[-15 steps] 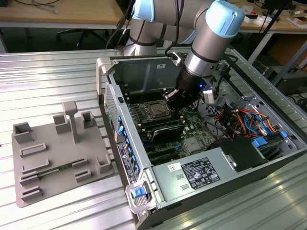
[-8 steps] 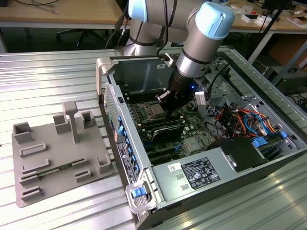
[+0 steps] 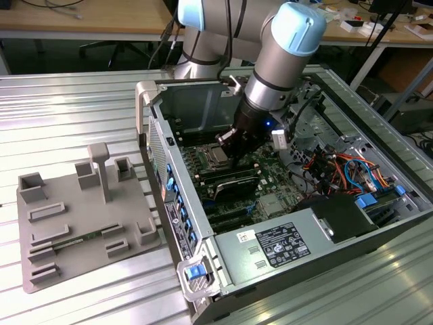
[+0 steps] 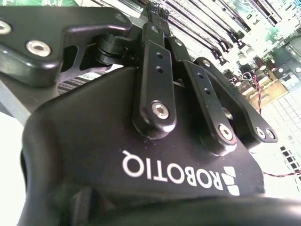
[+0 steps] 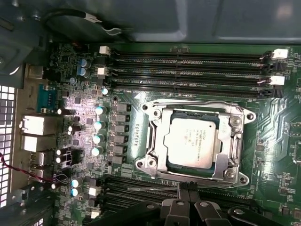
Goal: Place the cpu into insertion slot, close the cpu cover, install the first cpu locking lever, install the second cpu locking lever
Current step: 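Install the second cpu locking lever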
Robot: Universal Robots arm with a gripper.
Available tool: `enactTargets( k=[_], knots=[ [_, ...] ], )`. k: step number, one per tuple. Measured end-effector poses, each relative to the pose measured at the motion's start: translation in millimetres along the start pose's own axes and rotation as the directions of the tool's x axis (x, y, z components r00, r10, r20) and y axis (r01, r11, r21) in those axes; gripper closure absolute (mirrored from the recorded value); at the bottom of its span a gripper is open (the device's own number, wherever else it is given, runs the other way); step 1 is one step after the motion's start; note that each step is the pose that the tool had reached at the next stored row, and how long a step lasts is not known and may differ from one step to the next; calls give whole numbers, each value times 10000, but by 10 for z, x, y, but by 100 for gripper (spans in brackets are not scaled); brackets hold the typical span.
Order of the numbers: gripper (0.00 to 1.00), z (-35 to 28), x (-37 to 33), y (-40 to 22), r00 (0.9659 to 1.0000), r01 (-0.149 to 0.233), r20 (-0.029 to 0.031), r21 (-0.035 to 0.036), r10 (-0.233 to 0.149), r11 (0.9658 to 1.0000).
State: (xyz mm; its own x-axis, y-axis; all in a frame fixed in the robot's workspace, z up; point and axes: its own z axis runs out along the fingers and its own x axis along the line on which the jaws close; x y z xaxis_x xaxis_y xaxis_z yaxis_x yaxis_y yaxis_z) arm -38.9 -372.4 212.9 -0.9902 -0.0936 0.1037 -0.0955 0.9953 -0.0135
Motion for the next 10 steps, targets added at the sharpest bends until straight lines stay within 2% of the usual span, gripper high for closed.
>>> enactTargets(
  k=[10],
  knots=[
    [89,3,27,2,10000,1,0,0,-1,10000]
  ],
)
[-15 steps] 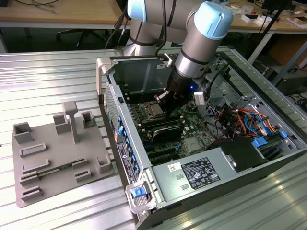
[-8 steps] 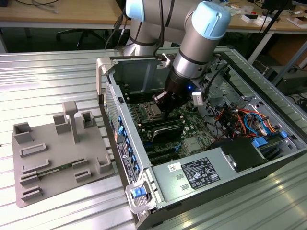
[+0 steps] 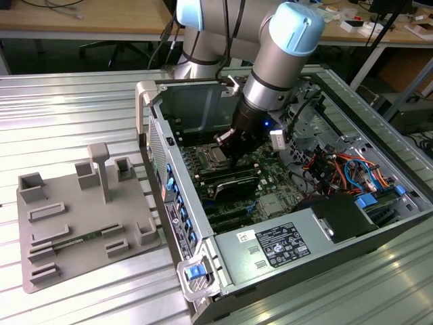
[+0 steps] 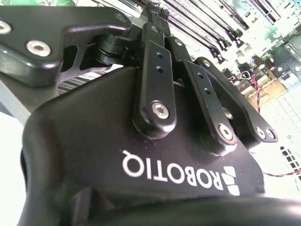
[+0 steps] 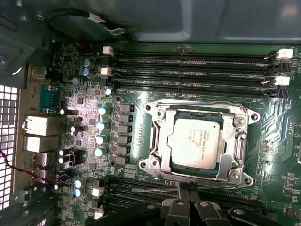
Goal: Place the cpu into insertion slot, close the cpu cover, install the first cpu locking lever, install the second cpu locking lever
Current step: 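Install the second cpu locking lever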
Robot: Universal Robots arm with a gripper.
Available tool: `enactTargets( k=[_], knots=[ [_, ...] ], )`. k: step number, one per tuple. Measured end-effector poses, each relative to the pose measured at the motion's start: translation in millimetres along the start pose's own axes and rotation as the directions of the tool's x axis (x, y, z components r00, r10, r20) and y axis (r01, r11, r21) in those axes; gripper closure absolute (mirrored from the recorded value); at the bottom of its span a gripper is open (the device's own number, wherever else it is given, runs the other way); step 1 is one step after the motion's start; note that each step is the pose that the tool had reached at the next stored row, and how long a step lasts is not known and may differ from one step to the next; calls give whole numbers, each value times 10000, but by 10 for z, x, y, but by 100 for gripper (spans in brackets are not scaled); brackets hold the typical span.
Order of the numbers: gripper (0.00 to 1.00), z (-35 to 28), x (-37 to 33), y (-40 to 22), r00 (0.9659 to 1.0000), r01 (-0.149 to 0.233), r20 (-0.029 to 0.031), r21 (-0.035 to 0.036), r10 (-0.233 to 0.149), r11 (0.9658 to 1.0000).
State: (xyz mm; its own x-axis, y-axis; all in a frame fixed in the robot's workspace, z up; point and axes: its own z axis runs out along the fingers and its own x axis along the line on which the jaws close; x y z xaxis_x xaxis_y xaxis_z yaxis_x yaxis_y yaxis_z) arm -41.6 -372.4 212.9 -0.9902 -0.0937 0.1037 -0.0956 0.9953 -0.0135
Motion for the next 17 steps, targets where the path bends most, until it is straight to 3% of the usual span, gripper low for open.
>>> enactTargets(
  k=[10,14,17],
  knots=[
    [89,6,60,6,10000,-1,1,0,1,10000],
    [89,16,161,15,10000,-1,1,1,1,10000],
    [89,35,309,30,10000,0,4,-11,0,10000]
  ],
)
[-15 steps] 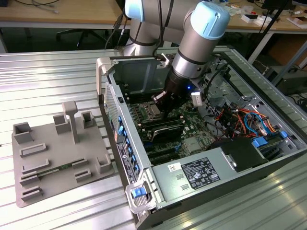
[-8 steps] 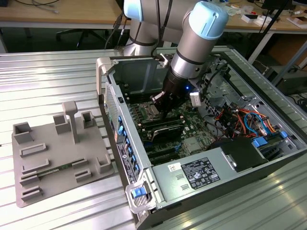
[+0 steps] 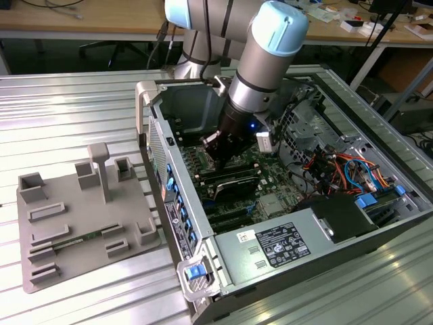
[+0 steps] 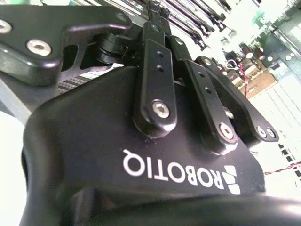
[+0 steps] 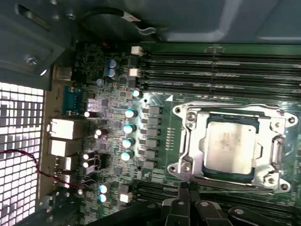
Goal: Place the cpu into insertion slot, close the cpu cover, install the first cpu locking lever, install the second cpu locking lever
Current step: 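Install the second cpu locking lever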
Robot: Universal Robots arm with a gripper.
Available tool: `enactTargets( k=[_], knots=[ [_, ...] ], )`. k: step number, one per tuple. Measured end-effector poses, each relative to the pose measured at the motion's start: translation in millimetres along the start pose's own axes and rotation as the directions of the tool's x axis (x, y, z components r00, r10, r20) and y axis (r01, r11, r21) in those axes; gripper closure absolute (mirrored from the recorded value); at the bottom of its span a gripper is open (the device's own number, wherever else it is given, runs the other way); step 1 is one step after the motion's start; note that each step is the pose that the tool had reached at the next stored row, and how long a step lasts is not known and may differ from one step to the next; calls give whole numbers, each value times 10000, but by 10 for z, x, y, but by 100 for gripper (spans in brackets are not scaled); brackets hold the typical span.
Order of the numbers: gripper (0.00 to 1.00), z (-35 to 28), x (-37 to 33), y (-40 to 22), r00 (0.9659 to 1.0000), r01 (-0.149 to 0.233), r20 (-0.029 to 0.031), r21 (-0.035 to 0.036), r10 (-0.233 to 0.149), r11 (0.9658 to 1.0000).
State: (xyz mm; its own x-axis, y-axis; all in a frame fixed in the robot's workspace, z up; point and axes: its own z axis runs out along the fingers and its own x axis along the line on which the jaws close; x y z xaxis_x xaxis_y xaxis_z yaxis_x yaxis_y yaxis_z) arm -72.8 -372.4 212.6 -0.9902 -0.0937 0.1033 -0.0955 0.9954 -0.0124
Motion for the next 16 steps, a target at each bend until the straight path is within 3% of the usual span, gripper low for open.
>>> enactTargets(
  k=[5,11,16],
  knots=[
    [89,26,103,12,9999,125,12,-87,-125,9999],
    [89,40,118,27,9978,664,32,-159,-664,9977],
    [89,57,112,56,9970,777,46,-220,-776,9967]
  ],
)
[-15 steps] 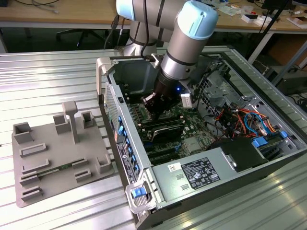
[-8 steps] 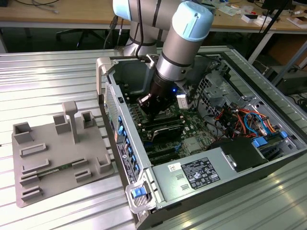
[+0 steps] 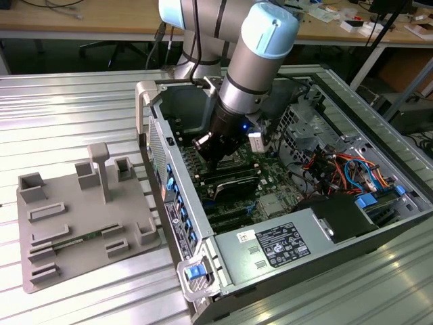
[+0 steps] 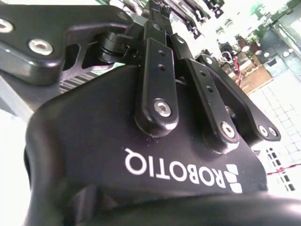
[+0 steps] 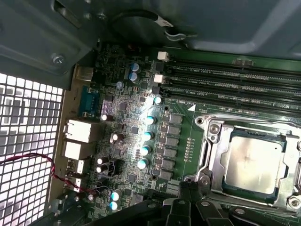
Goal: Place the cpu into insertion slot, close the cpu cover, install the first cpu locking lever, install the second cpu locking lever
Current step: 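Install the second cpu locking lever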
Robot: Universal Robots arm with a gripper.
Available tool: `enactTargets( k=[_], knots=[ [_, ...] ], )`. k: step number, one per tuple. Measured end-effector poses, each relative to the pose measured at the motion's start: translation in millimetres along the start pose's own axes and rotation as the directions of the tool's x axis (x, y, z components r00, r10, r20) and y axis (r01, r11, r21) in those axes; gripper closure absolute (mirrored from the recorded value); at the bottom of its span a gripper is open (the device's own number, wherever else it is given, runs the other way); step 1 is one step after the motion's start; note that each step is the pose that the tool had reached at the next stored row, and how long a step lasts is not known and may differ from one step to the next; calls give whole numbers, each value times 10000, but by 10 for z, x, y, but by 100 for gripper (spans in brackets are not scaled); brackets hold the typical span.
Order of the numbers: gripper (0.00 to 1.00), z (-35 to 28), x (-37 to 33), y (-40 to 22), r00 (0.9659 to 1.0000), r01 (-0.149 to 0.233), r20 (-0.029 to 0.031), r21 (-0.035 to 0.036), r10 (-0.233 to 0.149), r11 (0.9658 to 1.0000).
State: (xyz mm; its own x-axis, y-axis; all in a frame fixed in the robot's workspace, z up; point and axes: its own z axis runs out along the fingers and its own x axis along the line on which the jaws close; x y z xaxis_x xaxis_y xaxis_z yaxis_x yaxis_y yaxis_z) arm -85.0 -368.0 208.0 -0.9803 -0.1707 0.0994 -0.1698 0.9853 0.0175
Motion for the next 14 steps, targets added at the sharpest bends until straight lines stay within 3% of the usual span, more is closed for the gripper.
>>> enactTargets(
  k=[2,5,7,9,14],
  knots=[
    [89,16,-1,1,10000,4,10,-60,-4,10000],
    [89,35,-3,1,10000,24,42,-241,-23,9997],
    [89,43,-4,1,10000,34,58,-325,-32,9995],
    [89,55,-5,-1,10000,37,65,-359,-35,9993],
    [89,47,2,-36,10000,36,69,-359,-34,9993]
  ],
)
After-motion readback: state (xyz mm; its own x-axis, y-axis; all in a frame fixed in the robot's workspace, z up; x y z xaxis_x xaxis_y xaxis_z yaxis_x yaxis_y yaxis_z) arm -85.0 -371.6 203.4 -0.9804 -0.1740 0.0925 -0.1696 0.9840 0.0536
